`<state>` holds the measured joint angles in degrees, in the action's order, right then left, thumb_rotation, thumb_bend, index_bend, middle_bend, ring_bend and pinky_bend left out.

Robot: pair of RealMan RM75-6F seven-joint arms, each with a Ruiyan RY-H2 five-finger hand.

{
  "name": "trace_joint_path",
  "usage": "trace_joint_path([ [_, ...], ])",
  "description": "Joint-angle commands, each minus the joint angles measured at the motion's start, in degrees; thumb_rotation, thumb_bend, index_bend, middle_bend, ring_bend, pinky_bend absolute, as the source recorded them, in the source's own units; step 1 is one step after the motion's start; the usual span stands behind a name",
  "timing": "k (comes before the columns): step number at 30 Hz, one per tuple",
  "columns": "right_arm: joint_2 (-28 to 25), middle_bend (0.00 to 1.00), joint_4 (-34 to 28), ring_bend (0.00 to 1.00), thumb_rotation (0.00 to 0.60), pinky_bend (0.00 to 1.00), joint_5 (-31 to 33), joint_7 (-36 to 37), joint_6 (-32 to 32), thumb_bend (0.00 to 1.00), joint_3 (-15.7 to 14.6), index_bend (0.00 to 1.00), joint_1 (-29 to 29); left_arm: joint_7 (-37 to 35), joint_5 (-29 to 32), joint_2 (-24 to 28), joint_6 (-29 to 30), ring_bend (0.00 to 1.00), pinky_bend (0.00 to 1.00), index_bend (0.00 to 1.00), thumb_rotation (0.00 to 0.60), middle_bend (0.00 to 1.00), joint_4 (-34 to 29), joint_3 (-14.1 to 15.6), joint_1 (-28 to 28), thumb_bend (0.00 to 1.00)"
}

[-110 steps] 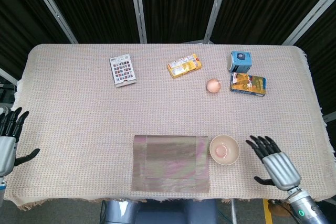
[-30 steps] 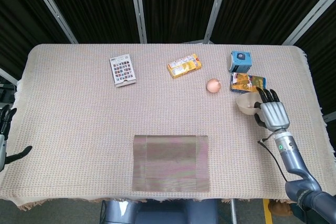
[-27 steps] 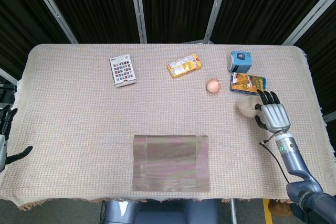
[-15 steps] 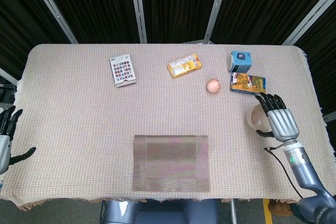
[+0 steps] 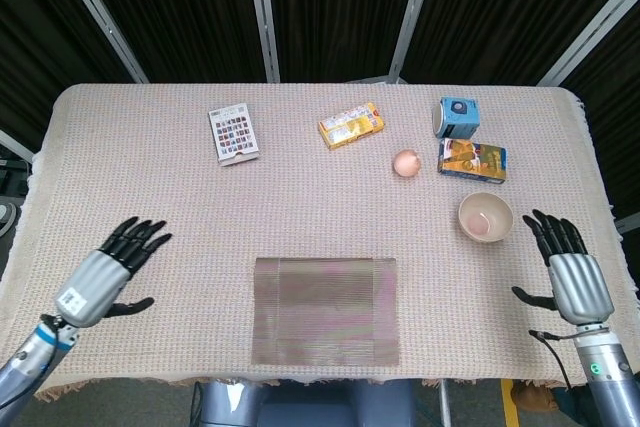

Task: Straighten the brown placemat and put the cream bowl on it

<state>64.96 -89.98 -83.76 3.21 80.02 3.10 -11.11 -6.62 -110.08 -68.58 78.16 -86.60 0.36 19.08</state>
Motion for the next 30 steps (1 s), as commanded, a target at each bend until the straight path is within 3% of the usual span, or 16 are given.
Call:
trace_joint_path([
  [1,0.26,0.0,0.04,0.0,0.6,0.0,0.85,-1.5,1.29,0.0,-0.35,0.0,1.3,-0.26,-4.96,-5.12,-3.42,0.0,0.0,0.22,0.6,0.0,3.83,1.0,5.0,0.0],
  [6,0.72,0.0,0.97,0.0,0.6,0.0,1.35,-1.53,2.08,0.0,-0.45,0.0,2.32,-2.98,-9.1,-10.13,-4.2,0.0,0.0,0.3,0.6,0.0,7.25,2.69,8.55,0.01],
  [9,0.37,0.0,1.14,0.0,0.6,0.0,1.51,-1.12,2.2,0.0,-0.47,0.0,2.69,-6.23,-10.94,-13.35,-3.02,0.0,0.0,0.33,0.6,0.0,10.27,4.16,9.61,0.07],
  [23,-0.22,0.0,1.14,0.0,0.6,0.0,1.78,-1.57,1.8,0.0,-0.14,0.0,3.18,-11.57,-14.91,-25.62,-1.58,0.0,0.0,0.33,0.6,0.0,27.41,9.91,13.06,0.1],
  [30,-0.08,0.0,1.14,0.0,0.6,0.0,2.05,-2.18,1.18,0.0,0.03,0.0,3.21,-11.71,-14.48,-28.42,-0.88,0.0,0.0,0.34,0.6,0.0,30.73,11.21,14.19,0.11],
])
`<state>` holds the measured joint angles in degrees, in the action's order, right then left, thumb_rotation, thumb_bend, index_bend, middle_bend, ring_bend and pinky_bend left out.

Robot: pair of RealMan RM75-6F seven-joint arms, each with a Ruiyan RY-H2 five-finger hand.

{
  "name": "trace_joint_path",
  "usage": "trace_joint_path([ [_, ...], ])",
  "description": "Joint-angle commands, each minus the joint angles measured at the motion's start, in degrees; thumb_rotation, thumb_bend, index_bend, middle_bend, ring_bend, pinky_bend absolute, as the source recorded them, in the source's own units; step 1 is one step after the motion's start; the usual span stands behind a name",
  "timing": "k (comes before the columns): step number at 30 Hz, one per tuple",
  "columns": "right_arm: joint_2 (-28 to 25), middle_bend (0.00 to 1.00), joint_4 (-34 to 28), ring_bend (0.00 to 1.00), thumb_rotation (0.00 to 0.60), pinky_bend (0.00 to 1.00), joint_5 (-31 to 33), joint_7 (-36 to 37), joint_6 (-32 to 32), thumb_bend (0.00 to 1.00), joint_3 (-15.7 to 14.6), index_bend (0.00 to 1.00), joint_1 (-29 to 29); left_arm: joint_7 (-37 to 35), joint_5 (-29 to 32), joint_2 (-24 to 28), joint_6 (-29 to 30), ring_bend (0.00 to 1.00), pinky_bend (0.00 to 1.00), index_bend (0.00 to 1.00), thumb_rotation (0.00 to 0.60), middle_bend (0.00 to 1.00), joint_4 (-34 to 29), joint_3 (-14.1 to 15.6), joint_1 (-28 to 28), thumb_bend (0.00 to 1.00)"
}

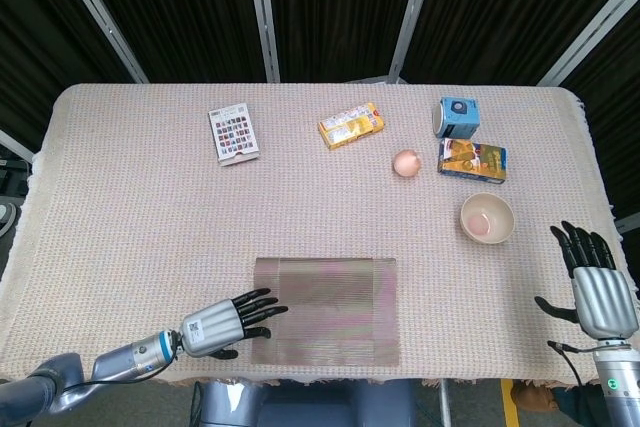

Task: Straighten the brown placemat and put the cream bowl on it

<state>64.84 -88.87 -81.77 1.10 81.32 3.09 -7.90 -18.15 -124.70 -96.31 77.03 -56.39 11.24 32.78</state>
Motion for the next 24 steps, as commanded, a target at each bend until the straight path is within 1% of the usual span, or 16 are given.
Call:
trace_joint_path([
  [1,0.06,0.0,0.04,0.0,0.6,0.0,0.1,-0.12,-0.18,0.0,0.06,0.0,0.01,-0.2,0.17,-0.94,0.24,0.0,0.0,0.34,0.6,0.0,0.69,0.46,0.73,0.11],
  [10,-0.02,0.0,-0.06,0.0,0.6,0.0,0.03,0.05,-0.2,0.0,0.33,0.0,0.18,0.7,0.6,-2.16,-0.23,0.0,0.0,0.34,0.6,0.0,2.65,2.11,1.84,0.11],
  [17,-0.21,0.0,-0.18,0.0,0.6,0.0,-0.22,0.34,-0.05,0.0,0.58,0.0,0.29,1.69,0.48,-4.11,-0.66,0.0,0.0,0.34,0.6,0.0,3.7,3.47,2.9,0.11],
  [24,-0.35,0.0,-0.1,0.0,0.6,0.0,-0.42,0.76,0.1,0.0,0.77,0.0,0.45,1.5,1.44,-5.33,0.18,0.0,0.0,0.34,0.6,0.0,4.13,3.98,3.28,0.11],
])
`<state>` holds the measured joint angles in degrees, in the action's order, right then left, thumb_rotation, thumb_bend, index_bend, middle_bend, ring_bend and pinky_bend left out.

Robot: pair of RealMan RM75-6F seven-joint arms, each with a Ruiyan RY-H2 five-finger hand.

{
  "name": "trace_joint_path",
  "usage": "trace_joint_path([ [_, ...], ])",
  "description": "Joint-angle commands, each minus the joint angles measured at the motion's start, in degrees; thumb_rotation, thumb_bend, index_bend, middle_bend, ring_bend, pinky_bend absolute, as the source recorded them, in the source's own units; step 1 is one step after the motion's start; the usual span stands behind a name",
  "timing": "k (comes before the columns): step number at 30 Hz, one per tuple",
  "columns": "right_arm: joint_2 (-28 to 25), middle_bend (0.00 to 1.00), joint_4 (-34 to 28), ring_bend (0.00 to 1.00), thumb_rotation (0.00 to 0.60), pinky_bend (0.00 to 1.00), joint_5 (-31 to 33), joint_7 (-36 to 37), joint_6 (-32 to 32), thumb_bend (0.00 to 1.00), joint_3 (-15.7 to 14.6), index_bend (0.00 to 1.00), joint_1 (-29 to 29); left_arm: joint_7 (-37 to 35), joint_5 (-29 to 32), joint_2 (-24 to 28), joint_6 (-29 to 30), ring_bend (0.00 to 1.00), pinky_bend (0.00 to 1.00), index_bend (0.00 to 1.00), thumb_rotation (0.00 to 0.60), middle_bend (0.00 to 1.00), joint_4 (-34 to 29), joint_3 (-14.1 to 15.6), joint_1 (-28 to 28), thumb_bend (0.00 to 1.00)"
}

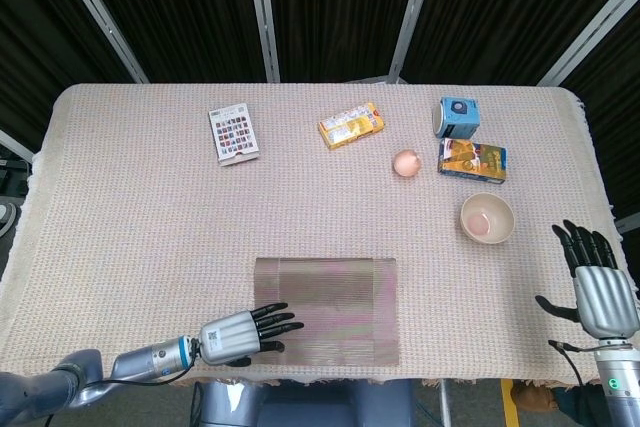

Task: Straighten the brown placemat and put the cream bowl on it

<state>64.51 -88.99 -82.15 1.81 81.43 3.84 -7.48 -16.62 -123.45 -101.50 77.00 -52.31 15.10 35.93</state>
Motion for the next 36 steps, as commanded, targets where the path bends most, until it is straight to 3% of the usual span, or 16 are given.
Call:
trace_joint_path([
  [1,-0.02,0.0,0.02,0.0,0.6,0.0,-0.09,0.07,-0.04,0.0,0.03,0.0,0.02,0.0,0.33,-0.17,0.38,0.0,0.0,0.34,0.6,0.0,0.0,0.15,0.28,0.11],
  [7,-0.02,0.0,0.11,0.0,0.6,0.0,-0.1,0.18,-0.24,0.0,0.13,0.0,0.06,0.47,1.1,-0.23,0.14,0.0,0.0,0.34,0.6,0.0,-0.48,0.72,0.9,0.12],
  [12,-0.13,0.0,0.05,0.0,0.6,0.0,-0.28,0.42,-0.25,0.0,0.19,0.0,0.11,0.61,1.71,-0.45,-0.22,0.0,0.0,0.34,0.6,0.0,-0.97,1.4,1.18,0.24],
  [17,-0.14,0.0,0.01,0.0,0.6,0.0,-0.54,0.43,-0.26,0.0,0.16,0.0,0.11,0.6,2.09,-0.41,0.01,0.0,0.0,0.34,0.6,0.0,-1.56,1.66,1.28,0.3],
  [36,-0.34,0.0,-0.18,0.0,0.6,0.0,-0.95,0.71,-0.33,0.0,0.32,0.0,0.21,1.42,3.85,0.0,-1.23,0.0,0.0,0.34,0.6,0.0,-4.65,3.18,2.05,0.3],
])
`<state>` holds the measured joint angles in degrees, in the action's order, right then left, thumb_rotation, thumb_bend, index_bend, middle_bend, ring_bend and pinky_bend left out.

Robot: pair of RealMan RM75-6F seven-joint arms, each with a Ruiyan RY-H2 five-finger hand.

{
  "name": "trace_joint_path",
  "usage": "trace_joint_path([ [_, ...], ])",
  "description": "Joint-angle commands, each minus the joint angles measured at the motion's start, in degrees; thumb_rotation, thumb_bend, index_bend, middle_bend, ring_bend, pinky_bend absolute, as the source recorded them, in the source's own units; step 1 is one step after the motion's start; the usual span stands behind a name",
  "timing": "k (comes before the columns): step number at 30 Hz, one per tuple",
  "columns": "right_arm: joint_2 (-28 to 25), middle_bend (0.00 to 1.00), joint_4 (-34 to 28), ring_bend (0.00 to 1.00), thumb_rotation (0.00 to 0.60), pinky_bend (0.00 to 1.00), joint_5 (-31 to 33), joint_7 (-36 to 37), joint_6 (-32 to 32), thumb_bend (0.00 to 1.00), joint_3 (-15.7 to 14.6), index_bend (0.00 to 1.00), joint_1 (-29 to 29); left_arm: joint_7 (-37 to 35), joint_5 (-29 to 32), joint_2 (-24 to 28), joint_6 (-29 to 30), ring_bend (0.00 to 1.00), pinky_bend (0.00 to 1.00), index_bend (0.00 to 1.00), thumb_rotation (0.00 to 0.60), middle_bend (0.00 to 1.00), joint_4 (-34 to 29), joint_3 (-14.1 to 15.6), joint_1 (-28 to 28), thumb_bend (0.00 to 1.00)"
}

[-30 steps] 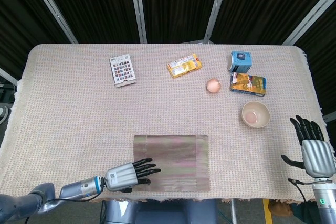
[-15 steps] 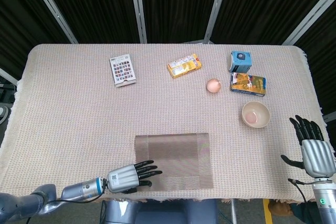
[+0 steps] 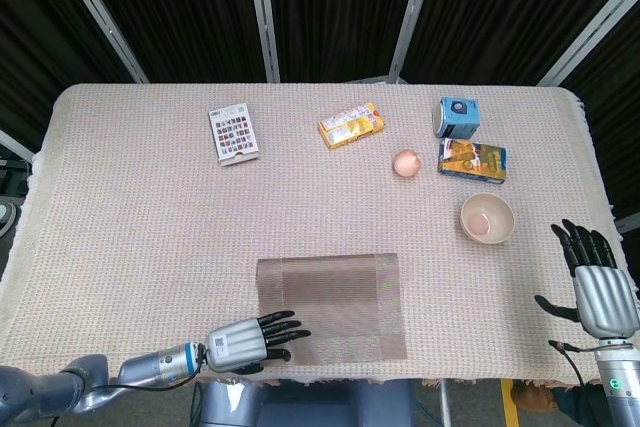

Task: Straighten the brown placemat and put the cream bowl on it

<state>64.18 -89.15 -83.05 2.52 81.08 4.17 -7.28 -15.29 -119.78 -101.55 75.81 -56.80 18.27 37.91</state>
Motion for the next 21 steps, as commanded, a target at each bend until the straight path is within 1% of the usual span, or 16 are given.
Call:
trace_joint_path([
  [1,-0.02,0.0,-0.05,0.0,0.6,0.0,-0.09,0.02,0.02,0.0,-0.01,0.0,0.01,0.15,0.27,0.05,-0.06,0.0,0.0,0.34,0.6,0.0,-0.22,0.01,0.09,0.3],
  [11,-0.07,0.0,-0.13,0.0,0.6,0.0,-0.34,0.43,0.11,0.0,0.04,0.0,0.07,0.66,1.42,-0.34,-0.66,0.0,0.0,0.34,0.6,0.0,0.6,-0.26,0.21,0.32],
  [21,-0.14,0.0,-0.01,0.0,0.6,0.0,-0.71,1.1,0.24,0.0,0.08,0.0,0.09,-0.45,2.56,-1.59,-1.47,0.0,0.0,0.34,0.6,0.0,2.19,-0.06,0.07,0.46],
])
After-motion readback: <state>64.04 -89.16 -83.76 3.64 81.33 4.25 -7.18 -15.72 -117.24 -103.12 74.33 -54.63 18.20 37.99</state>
